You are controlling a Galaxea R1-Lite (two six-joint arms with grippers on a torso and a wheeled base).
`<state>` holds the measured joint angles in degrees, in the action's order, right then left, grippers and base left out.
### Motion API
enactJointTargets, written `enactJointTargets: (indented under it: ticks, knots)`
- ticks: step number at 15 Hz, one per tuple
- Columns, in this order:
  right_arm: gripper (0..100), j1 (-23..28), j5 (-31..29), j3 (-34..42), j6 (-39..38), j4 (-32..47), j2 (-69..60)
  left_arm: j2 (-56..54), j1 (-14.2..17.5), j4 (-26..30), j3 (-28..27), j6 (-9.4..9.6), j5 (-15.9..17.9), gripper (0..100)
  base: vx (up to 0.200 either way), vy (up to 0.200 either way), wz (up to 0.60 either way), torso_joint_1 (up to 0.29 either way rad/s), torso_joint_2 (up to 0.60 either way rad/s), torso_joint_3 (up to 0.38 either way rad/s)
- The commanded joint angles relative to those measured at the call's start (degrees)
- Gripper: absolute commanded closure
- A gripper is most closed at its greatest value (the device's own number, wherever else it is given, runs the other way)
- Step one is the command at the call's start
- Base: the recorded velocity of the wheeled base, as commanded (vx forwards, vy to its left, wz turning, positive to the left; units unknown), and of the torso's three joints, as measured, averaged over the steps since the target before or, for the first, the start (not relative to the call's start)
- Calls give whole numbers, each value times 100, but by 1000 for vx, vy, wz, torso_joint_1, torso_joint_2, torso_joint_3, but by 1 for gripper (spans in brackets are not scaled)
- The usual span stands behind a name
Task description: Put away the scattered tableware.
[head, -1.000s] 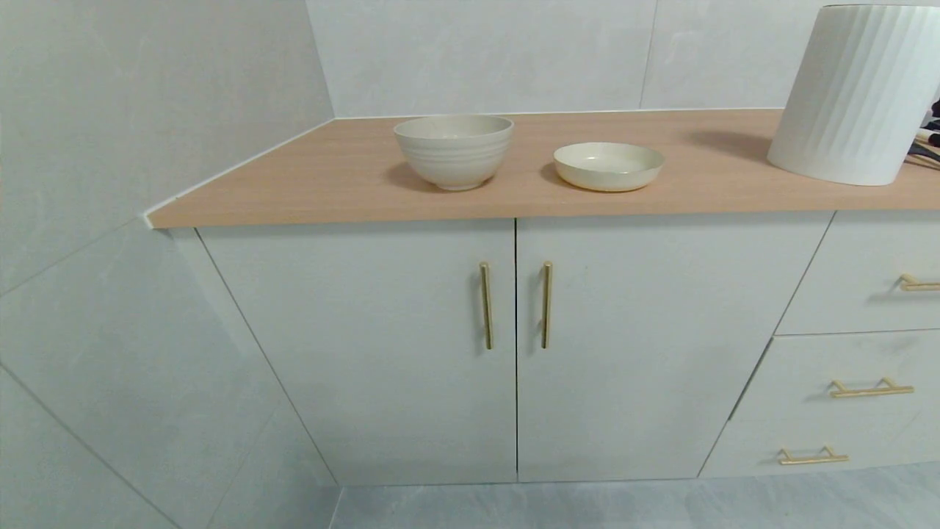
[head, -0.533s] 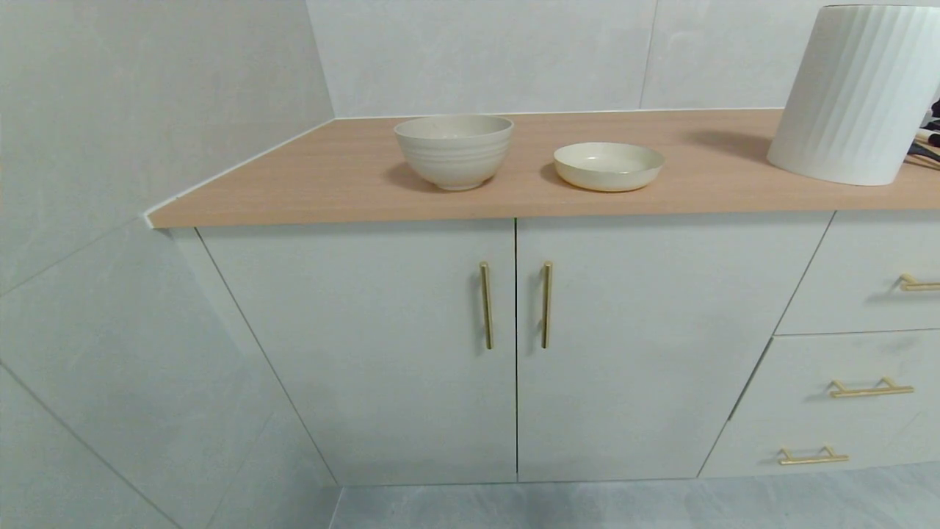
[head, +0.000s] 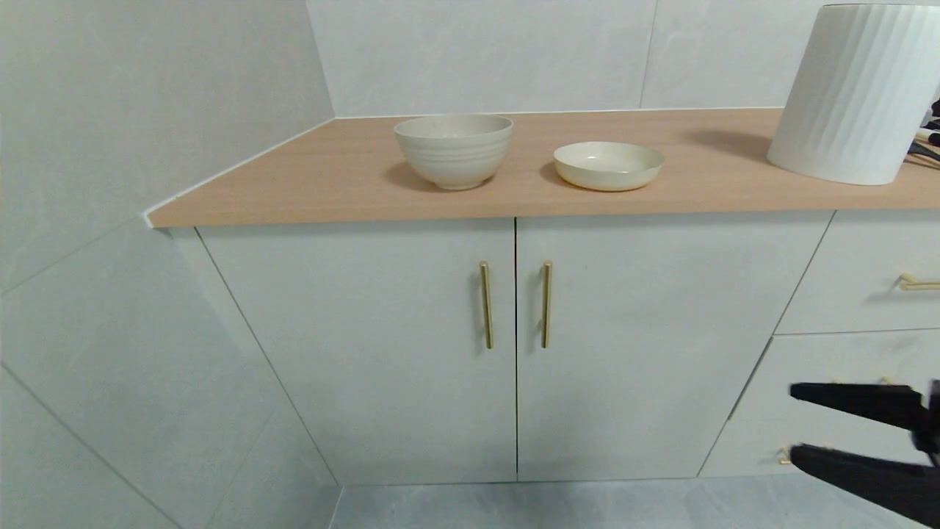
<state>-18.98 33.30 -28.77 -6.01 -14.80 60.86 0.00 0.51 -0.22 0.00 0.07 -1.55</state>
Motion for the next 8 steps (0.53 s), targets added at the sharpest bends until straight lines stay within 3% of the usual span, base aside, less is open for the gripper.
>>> enactJointTargets:
  ticks: [1, 5, 8]
  knots:
    - [0, -651, 71, -823, -208, -1473, 2299, 0, 2, -4, 0, 1, -3, 0, 0, 0, 0, 0, 0, 0]
    - [0, -765, 80, -2089, -612, -1675, 3354, 0, 2, -4, 0, 1, -3, 0, 0, 0, 0, 0, 0, 0]
    - [0, -818, 71, -2379, -638, -1684, 3846, 0, 2, -4, 0, -7, -3, 0, 0, 0, 0, 0, 0, 0]
